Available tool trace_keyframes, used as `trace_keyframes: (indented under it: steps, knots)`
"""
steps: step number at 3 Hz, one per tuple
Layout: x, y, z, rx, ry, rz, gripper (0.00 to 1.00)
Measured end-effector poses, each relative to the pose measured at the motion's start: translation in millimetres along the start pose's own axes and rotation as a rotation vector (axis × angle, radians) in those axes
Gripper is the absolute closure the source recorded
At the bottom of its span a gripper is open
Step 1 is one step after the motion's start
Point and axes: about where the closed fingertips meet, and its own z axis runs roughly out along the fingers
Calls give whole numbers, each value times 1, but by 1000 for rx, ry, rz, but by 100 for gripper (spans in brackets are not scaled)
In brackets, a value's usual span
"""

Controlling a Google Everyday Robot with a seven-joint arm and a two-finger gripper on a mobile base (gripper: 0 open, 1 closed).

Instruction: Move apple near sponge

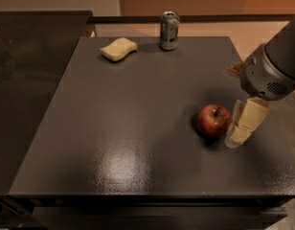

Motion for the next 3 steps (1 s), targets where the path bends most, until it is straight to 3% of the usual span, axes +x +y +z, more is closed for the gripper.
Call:
trace_keyframes:
  steps: [2,3]
  knots:
    - [-1,12,23,-41,-41,-3,0]
    - [2,15,32,-59,-47,5,17]
